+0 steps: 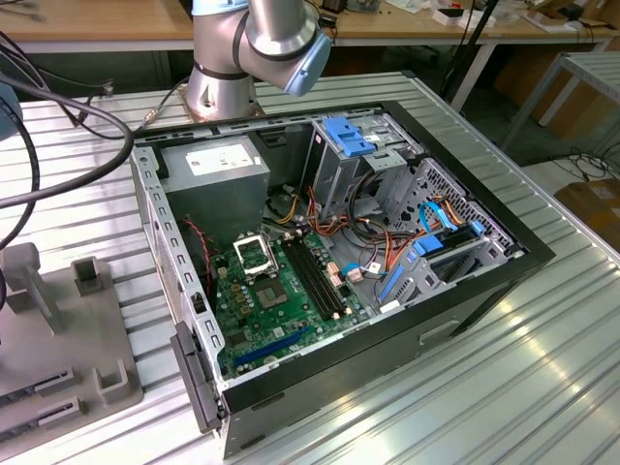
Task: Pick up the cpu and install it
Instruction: 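Pick up the cpu and move it towards the insertion slot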
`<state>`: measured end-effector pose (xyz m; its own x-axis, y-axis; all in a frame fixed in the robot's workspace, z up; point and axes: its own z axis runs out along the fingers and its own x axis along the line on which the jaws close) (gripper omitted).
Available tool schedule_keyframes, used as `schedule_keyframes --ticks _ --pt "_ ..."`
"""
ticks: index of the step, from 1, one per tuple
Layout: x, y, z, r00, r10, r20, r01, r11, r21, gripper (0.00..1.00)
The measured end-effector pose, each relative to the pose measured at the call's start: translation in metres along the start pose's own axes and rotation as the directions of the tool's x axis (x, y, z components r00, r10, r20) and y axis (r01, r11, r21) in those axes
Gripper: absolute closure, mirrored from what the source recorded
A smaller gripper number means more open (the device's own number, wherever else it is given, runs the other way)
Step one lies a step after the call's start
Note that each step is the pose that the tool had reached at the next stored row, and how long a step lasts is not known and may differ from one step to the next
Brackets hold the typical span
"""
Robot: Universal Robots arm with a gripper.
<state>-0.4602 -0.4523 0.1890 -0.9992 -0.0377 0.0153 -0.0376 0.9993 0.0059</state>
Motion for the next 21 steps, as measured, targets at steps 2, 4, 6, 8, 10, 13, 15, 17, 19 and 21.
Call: schedule_keyframes --ticks 2,4,6,8,10,13,15,17,19,21 --pt "0.0 0.0 0.0001 1.0 0.0 0.0 0.0 1.0 0.0 0.36" --pt "0.0 0.0 0.0001 1.0 0.0 0.0 0.0 1.0 0.0 0.36" --pt "0.0 0.0 0.0001 1.0 0.0 0.0 0.0 1.0 0.0 0.43" --pt "0.0 0.0 0.0001 1.0 0.0 0.0 0.0 1.0 0.0 0.43" --pt "0.0 0.0 0.0001 1.0 0.0 0.0002 0.0 1.0 -0.0002 0.43" --pt "0.0 0.0 -0.0006 1.0 0.0 0.0 0.0 1.0 0.0006 0.43" --pt "0.0 0.0 -0.0009 1.0 0.0 0.0 0.0 1.0 0.0013 0.43" --pt "0.0 0.0 -0.0009 1.0 0.0 0.0001 0.0 1.0 0.0014 0.43" --pt "0.0 0.0 -0.001 1.0 0.0 -0.0001 0.0 1.0 0.0015 0.43" --pt "0.0 0.0 -0.001 1.0 0.0 -0.0001 0.0 1.0 0.0015 0.43"
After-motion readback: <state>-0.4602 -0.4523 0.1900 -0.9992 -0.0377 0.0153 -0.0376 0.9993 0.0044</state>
